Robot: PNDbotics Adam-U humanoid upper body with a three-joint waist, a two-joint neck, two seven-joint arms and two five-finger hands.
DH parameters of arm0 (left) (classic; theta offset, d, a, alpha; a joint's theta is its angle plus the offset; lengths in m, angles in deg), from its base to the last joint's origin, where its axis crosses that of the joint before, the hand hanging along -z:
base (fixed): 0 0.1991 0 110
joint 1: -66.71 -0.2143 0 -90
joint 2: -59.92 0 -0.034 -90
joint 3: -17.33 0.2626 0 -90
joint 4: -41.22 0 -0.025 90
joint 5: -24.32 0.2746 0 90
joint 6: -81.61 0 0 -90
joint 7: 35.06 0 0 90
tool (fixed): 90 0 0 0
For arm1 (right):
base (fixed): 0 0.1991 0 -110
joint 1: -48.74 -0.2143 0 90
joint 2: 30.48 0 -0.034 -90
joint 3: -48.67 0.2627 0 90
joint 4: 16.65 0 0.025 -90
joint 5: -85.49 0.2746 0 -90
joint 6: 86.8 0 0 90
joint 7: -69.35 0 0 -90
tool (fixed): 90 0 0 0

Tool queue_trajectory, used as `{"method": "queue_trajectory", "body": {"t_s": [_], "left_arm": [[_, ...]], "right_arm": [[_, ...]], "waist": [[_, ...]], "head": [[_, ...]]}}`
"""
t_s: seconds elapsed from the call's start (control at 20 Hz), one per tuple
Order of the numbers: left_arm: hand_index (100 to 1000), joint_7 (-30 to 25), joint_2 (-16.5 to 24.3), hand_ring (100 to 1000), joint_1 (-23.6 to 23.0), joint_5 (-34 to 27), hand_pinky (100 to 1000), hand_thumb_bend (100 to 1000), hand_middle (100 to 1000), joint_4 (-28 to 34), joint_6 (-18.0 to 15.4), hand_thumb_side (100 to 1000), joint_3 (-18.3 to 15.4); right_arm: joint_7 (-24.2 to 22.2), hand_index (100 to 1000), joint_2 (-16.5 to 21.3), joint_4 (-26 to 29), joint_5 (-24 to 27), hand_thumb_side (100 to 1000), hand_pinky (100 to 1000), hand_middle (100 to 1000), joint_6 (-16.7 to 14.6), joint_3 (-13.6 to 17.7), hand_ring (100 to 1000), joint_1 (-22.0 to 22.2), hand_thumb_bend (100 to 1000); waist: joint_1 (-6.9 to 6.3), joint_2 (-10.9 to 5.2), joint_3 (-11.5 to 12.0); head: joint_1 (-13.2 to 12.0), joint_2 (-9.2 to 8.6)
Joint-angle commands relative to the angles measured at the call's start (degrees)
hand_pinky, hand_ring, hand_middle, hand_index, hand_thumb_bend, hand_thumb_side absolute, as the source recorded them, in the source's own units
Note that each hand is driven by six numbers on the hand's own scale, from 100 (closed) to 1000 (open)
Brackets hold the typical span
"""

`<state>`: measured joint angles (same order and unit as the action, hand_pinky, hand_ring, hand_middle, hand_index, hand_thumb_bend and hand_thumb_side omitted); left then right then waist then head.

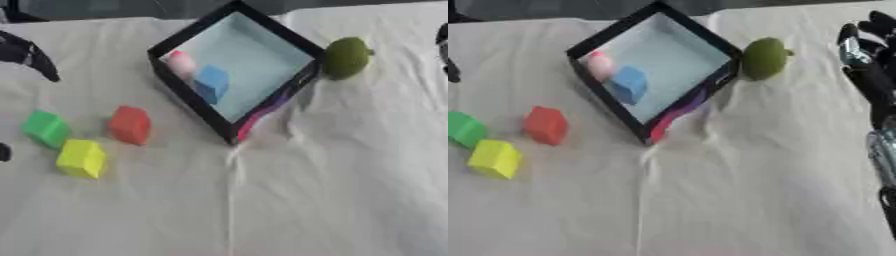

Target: Pick up objects on the table and place them in the box.

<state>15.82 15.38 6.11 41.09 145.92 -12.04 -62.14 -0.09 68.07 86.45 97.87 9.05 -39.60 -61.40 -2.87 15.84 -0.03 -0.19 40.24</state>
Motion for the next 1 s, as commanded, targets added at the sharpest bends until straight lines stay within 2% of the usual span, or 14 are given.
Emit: {"method": "queue_trajectory", "body": {"t_s": [0.05,0.2,0.45,1.0], "left_arm": [[829,0.68,0.21,891,1.39,1.93,865,658,797,-2.68,-0.55,100,0.87],[817,1.24,-1.34,886,2.43,2.51,858,623,792,-5.94,-1.07,100,2.16],[811,0.44,-3.35,886,3.80,3.26,857,647,791,-11.14,-2.30,117,4.28],[819,0.84,-6.92,871,5.74,7.19,847,672,778,-20.17,-3.62,118,5.50]], "right_arm": [[-0.16,878,1.31,0.86,0.16,411,880,814,-0.10,0.20,798,-0.51,229],[-0.13,877,1.26,0.94,0.17,411,879,814,-0.07,0.18,798,-0.52,230],[-0.05,877,1.09,1.00,0.19,411,879,814,-0.04,0.13,797,-0.61,231],[0.02,877,0.82,1.05,0.09,411,879,812,0.03,-0.12,795,-0.68,235]], "waist": [[0.31,-1.43,-0.13],[0.35,-1.35,-0.32],[0.42,-1.20,-0.61],[0.48,-0.91,-1.16]], "head": [[-0.73,-0.60],[-1.40,-0.50],[-1.90,-0.69],[-2.06,-0.98]]}}
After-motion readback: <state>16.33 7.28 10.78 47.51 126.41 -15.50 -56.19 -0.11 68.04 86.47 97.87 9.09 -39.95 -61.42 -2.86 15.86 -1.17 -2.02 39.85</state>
